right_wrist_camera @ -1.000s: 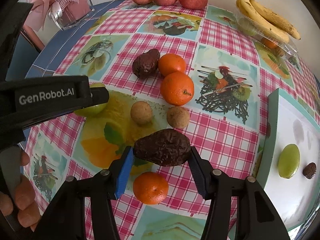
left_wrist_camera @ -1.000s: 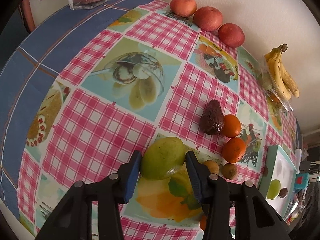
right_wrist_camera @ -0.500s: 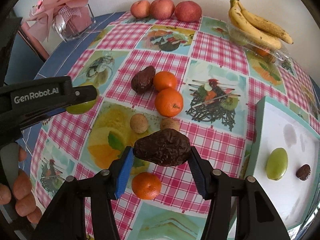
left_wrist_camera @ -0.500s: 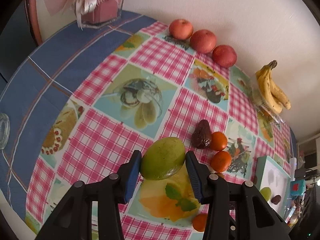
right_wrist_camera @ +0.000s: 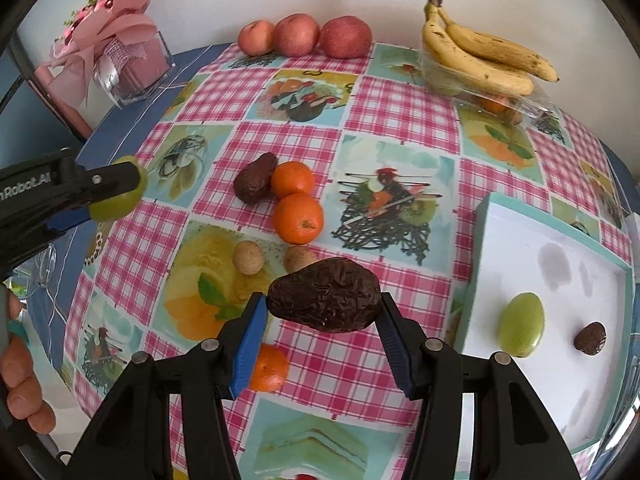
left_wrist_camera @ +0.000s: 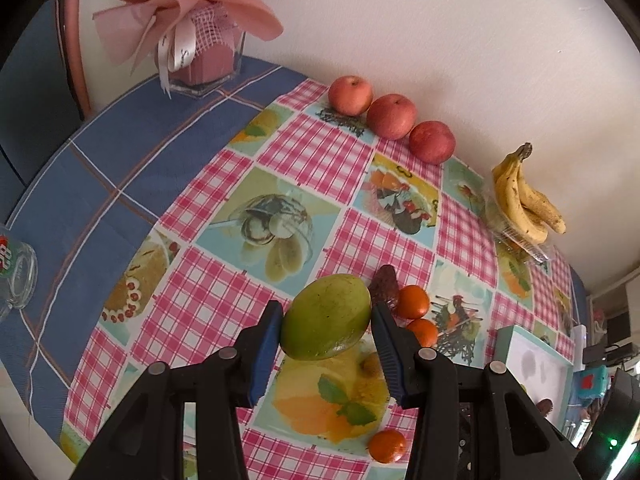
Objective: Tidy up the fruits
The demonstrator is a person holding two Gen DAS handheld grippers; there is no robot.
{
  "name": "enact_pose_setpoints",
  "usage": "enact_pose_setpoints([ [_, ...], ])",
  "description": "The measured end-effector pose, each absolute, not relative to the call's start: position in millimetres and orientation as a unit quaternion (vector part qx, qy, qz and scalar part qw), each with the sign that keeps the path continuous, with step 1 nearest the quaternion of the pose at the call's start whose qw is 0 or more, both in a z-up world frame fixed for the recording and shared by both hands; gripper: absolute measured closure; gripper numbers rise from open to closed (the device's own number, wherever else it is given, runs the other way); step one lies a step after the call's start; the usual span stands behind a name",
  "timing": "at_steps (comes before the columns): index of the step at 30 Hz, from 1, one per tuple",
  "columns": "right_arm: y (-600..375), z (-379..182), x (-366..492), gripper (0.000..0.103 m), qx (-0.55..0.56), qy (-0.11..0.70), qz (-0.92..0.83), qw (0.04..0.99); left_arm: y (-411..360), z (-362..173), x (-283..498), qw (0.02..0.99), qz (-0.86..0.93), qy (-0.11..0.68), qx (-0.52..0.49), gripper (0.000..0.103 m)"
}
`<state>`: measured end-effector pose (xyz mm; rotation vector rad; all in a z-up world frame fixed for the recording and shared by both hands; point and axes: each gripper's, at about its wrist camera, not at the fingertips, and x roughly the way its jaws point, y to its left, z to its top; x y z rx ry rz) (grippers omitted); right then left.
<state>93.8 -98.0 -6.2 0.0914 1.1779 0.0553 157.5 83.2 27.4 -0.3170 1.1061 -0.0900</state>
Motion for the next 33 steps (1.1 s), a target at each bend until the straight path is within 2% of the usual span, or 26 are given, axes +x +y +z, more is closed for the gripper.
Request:
enact_pose_setpoints([
  [13,-149,2,87,0.046,0.077,0.547,-0.009,0.833,47,42,151,0.849,-0.05,0.513,-0.115,0.055],
  [33,-264,25,47,0.046,0.147,0.51,-0.104,0.841,-57,59,126,0.853,-0.144,0.501,-0.027,0.056],
])
